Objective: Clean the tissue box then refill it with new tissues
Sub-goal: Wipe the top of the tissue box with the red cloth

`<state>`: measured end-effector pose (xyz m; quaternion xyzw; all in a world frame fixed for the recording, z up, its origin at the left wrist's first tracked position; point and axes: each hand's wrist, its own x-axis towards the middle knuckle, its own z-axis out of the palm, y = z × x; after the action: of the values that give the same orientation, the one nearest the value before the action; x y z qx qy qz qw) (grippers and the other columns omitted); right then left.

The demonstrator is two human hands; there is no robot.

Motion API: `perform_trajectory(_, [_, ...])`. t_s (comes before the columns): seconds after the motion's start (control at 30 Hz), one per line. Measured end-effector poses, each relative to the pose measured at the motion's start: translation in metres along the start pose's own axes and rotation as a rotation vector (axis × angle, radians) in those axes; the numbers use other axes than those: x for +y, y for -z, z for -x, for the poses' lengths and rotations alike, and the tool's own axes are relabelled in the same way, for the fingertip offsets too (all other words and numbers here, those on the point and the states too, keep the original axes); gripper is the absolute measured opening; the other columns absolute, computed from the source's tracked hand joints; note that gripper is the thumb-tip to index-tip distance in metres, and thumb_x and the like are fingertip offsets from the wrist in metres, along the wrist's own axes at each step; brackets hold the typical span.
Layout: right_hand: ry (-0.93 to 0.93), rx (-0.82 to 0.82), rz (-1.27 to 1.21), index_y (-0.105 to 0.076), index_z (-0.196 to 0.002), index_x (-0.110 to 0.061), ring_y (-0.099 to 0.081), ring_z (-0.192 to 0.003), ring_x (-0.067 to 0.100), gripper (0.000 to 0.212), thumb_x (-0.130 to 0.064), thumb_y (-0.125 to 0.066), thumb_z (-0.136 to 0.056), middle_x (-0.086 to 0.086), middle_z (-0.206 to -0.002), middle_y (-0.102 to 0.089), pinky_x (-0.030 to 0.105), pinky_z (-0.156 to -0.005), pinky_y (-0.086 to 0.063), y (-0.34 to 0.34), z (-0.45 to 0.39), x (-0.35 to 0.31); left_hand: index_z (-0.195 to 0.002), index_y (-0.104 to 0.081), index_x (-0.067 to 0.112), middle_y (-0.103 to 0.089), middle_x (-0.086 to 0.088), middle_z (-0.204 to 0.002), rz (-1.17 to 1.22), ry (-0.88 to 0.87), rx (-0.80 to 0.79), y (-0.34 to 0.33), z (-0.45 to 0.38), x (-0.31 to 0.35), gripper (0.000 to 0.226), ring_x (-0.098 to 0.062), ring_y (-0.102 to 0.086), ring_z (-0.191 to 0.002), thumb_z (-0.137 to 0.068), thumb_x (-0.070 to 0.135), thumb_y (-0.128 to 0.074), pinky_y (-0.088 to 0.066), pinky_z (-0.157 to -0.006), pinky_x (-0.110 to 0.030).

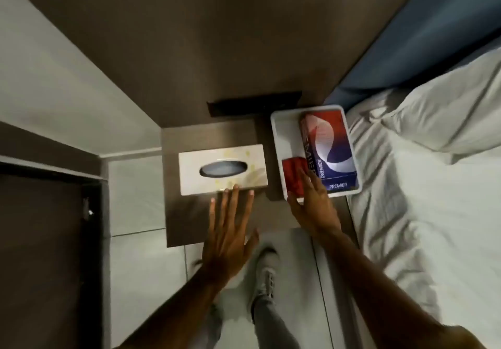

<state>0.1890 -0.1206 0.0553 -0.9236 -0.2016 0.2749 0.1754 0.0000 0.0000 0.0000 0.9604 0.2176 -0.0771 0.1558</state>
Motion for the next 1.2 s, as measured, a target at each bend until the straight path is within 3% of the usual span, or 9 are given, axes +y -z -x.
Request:
perform_trajectory(0.23, [-0.002,-0.085,0.189,-0.014,-0.162,-0.032,-0.027,-0.152,0.037,0.06,-0.03,-0.038,-0.108,0.008,-0.171,-0.01,0.062,-0.11,-0.044,-0.064,-0.092,0.056,-0.165,-0.006,0.031,-0.002,-0.006,-0.175,0.056,-0.035,-0.038,-0.125,-0.038,0.008,0.07,-0.03,-0.002,-0.163,-0.104,0.057,-0.031,-0.015,-0.128,-0.063])
perform_trajectory(0.37, [-0.029,-0.156,0.286,-0.002,-0.162,-0.038,-0.014,-0.156,0.038,0.077,-0.03,-0.052,-0.103,0.005,-0.171,0.007,0.066,-0.11,-0.041,-0.084,-0.11,0.066,-0.164,-0.007,0.034,0.0,-0.005,-0.175,-0.02,0.04,-0.065,-0.162,-0.049,0.003,0.069,-0.032,0.0,-0.162,-0.105,0.061,-0.026,-0.01,-0.126,-0.068])
perform_trajectory(0.57, [-0.036,-0.067,0.387,-0.013,-0.161,-0.034,-0.025,-0.149,0.043,0.1,-0.029,-0.078,-0.085,0.013,-0.166,-0.017,0.065,-0.099,-0.049,-0.092,-0.117,0.073,-0.165,-0.011,0.031,-0.004,-0.006,-0.175,-0.062,0.046,-0.009,-0.185,-0.048,0.0,0.072,-0.033,-0.004,-0.162,-0.103,0.064,-0.027,-0.007,-0.125,-0.07])
perform_trajectory(0.67, [-0.03,-0.046,0.397,-0.02,-0.16,-0.029,-0.03,-0.145,0.044,0.09,-0.027,-0.074,-0.088,0.014,-0.163,-0.026,0.064,-0.095,-0.052,-0.093,-0.118,0.071,-0.165,-0.011,0.031,-0.004,-0.006,-0.175,-0.058,0.051,-0.027,-0.184,-0.048,0.002,0.073,-0.033,-0.003,-0.162,-0.102,0.064,-0.03,-0.006,-0.125,-0.07])
perform_trajectory(0.8, [-0.037,-0.055,0.312,-0.024,-0.161,-0.026,-0.031,-0.145,0.045,0.077,-0.028,-0.064,-0.095,0.014,-0.165,-0.027,0.066,-0.101,-0.048,-0.086,-0.113,0.071,-0.165,-0.01,0.029,-0.003,-0.007,-0.175,-0.033,0.056,-0.058,-0.175,-0.046,0.009,0.074,-0.034,-0.003,-0.162,-0.103,0.061,-0.033,-0.011,-0.124,-0.07])
perform_trajectory(0.9, [-0.026,0.077,0.197,-0.031,-0.159,-0.022,-0.037,-0.143,0.046,0.063,-0.024,-0.054,-0.101,0.014,-0.164,-0.032,0.066,-0.103,-0.048,-0.081,-0.105,0.065,-0.165,-0.009,0.025,0.001,-0.009,-0.175,0.046,0.045,-0.059,-0.163,-0.041,0.013,0.075,-0.033,-0.001,-0.162,-0.103,0.055,-0.038,-0.016,-0.124,-0.069])
perform_trajectory(1.03, [0.003,0.312,0.038,-0.032,-0.158,-0.024,-0.036,-0.145,0.04,0.057,-0.032,-0.041,-0.103,0.011,-0.165,-0.032,0.062,-0.107,-0.046,-0.08,-0.088,0.04,-0.165,-0.016,0.024,-0.004,-0.009,-0.175,0.124,-0.106,0.036,-0.127,-0.037,-0.007,0.07,-0.031,-0.005,-0.162,-0.103,0.045,-0.042,-0.011,-0.128,-0.063])
perform_trajectory(1.2, [0.12,0.297,0.045,-0.031,-0.159,-0.023,-0.037,-0.142,0.041,0.06,-0.032,-0.05,-0.103,0.012,-0.165,-0.03,0.055,-0.102,-0.048,-0.097,-0.088,-0.025,-0.164,-0.019,0.021,-0.013,-0.011,-0.174,-0.04,0.164,0.246,-0.062,-0.081,-0.103,0.061,-0.031,-0.009,-0.162,-0.108,0.042,-0.03,-0.01,-0.131,-0.058])
